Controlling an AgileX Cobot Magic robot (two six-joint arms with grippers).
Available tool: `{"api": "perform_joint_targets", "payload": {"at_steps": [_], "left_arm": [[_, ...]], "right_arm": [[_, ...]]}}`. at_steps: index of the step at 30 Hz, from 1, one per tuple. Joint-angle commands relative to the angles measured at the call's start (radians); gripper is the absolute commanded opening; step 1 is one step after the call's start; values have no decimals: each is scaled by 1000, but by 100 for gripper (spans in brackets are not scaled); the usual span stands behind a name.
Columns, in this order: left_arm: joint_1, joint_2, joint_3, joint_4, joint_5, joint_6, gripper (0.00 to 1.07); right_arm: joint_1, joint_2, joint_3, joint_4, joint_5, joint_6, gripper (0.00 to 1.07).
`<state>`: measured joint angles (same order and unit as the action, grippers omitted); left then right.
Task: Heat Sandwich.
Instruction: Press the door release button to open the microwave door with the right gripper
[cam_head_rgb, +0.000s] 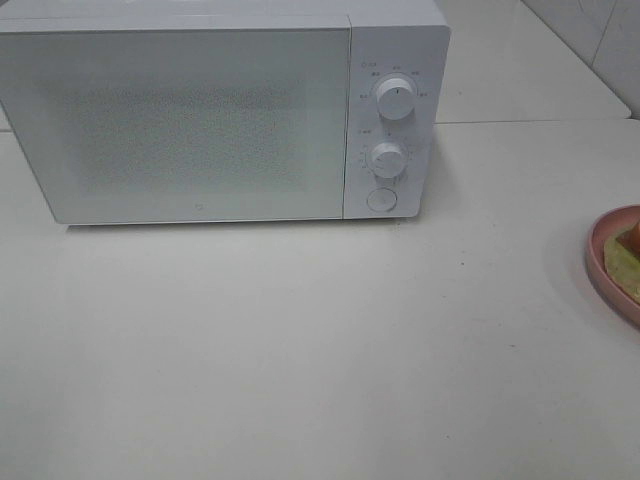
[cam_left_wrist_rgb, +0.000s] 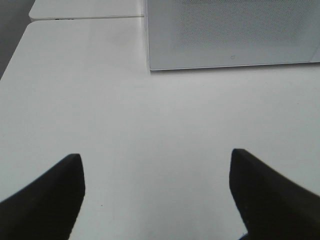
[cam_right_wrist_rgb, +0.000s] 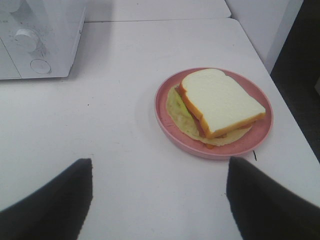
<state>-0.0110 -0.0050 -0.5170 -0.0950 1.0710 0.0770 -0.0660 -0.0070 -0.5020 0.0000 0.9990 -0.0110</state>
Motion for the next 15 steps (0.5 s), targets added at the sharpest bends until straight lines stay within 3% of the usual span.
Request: {"api": "perform_joint_targets", "payload": {"at_steps": [1, 15], "left_arm": [[-3, -4, 1, -3, -2, -5, 76], [-3, -4, 1, -3, -2, -5, 76]], "right_arm": [[-3, -24, 2, 6, -1, -5, 72], [-3, -24, 2, 6, -1, -3, 72]]}}
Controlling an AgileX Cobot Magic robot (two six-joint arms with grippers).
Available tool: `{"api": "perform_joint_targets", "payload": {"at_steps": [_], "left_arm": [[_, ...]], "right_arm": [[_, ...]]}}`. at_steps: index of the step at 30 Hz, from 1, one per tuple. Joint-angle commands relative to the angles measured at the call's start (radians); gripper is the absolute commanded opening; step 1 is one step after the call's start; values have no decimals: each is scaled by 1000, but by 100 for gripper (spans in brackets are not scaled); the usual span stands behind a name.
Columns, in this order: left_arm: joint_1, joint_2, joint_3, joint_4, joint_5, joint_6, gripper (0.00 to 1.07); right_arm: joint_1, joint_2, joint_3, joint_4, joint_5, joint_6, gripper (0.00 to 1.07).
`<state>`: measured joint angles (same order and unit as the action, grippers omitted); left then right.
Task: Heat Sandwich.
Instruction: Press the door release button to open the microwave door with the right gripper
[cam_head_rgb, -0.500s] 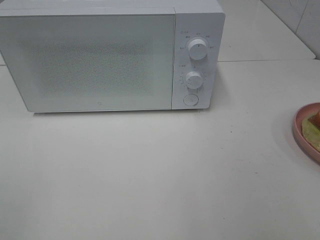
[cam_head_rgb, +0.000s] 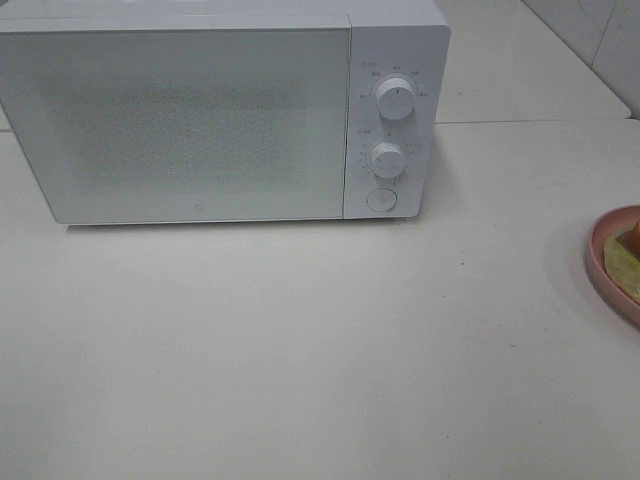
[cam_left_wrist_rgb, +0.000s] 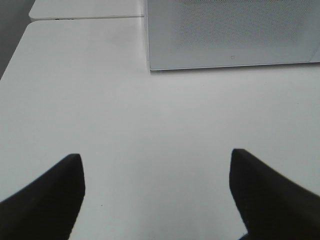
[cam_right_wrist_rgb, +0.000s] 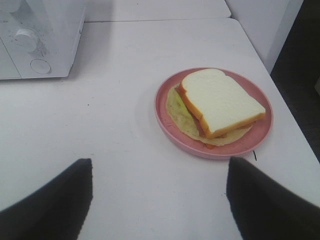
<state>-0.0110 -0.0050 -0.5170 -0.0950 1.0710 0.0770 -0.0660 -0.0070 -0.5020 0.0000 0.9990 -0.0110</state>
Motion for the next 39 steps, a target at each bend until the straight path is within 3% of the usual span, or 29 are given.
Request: {"api": "perform_joint_targets", "payload": {"at_steps": [1, 12, 39], "left_arm": [[-3, -4, 1, -3, -2, -5, 76], [-3, -4, 1, -3, -2, -5, 76], [-3, -4, 1, -3, -2, -5, 76]], "right_arm": [[-3, -24, 2, 6, -1, -3, 72], [-3, -24, 2, 6, -1, -3, 79], [-3, -24, 2, 6, -1, -3, 76]]}}
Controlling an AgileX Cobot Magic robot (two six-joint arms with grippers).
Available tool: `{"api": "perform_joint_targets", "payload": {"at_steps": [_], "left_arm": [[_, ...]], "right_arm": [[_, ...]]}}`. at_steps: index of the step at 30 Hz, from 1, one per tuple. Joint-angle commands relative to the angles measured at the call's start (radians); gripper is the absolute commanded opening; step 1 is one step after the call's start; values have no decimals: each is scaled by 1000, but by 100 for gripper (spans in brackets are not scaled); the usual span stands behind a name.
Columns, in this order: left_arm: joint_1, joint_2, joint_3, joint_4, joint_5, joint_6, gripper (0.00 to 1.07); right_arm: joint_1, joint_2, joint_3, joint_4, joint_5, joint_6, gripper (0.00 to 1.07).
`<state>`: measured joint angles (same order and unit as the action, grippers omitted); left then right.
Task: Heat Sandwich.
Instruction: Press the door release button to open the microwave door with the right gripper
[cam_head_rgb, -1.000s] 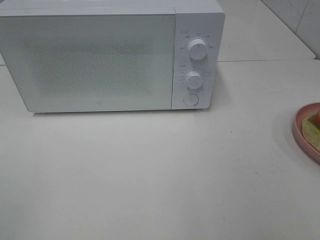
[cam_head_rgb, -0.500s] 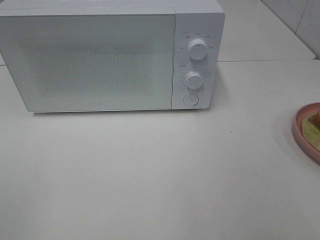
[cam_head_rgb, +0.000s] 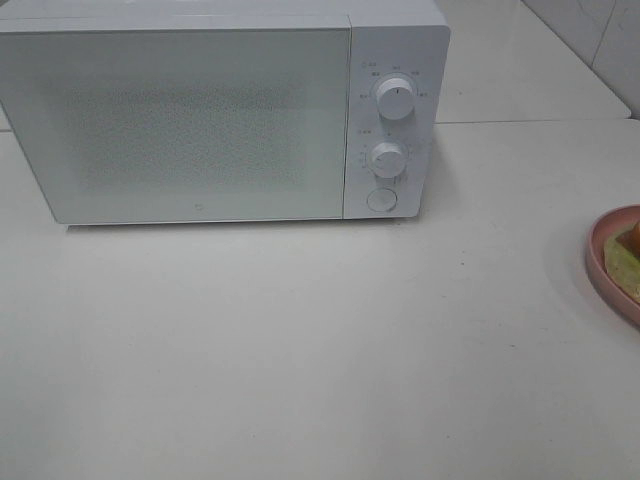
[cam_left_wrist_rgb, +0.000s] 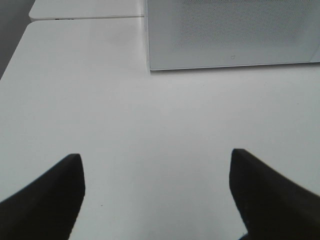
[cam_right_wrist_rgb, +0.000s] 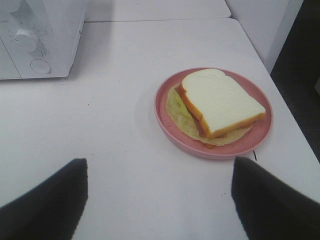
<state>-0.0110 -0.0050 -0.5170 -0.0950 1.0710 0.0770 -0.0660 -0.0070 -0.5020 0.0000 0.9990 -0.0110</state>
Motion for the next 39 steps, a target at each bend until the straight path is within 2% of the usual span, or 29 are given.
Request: {"api": "perform_joint_targets", "payload": {"at_steps": [1, 29, 32, 39], "left_arm": [[-3, -4, 1, -3, -2, -5, 76], [-3, -4, 1, -3, -2, -5, 76], [-3, -4, 1, -3, -2, -5, 76], [-3, -4, 1, -3, -2, -5, 76]], "right_arm": [[-3, -24, 2, 6, -1, -3, 76], [-3, -10, -20, 0, -42, -4, 76], [-3, 13, -23, 0, -63, -7, 76], [-3, 128, -21, 0, -248, -21, 76]]}}
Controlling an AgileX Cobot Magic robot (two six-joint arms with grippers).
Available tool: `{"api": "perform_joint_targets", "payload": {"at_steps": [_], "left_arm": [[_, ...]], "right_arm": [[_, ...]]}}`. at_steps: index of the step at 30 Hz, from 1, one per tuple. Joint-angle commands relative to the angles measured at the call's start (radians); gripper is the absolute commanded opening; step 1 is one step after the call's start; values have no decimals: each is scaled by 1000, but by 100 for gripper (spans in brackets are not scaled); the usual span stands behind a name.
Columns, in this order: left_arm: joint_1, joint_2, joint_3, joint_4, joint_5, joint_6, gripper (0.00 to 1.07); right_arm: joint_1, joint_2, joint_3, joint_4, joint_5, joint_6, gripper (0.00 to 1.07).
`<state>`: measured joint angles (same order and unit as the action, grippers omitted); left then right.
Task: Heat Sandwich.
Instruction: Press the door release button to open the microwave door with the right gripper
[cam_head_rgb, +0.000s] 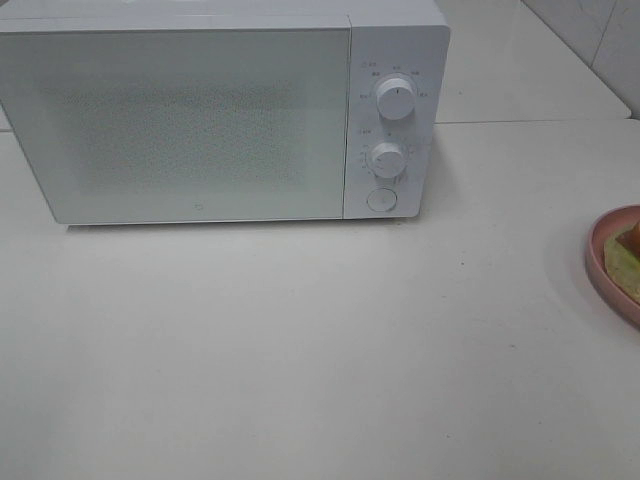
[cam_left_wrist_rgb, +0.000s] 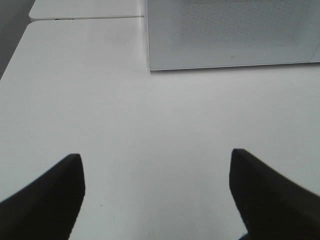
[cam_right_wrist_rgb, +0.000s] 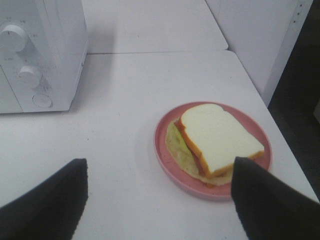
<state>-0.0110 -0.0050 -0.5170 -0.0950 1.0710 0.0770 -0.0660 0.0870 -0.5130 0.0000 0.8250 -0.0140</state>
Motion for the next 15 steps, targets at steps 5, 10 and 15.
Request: {"api": "perform_joint_targets", "payload": {"at_steps": [5, 10, 15], "left_arm": [[-3, -4, 1, -3, -2, -5, 76], [-3, -4, 1, -3, -2, -5, 76], [-3, -4, 1, -3, -2, -5, 76]], "right_arm": [[-3, 110, -10, 0, -180, -58, 76], [-3, 195, -10, 0, -289, -64, 75], [0, 290, 7, 0, -432, -64, 74]]}}
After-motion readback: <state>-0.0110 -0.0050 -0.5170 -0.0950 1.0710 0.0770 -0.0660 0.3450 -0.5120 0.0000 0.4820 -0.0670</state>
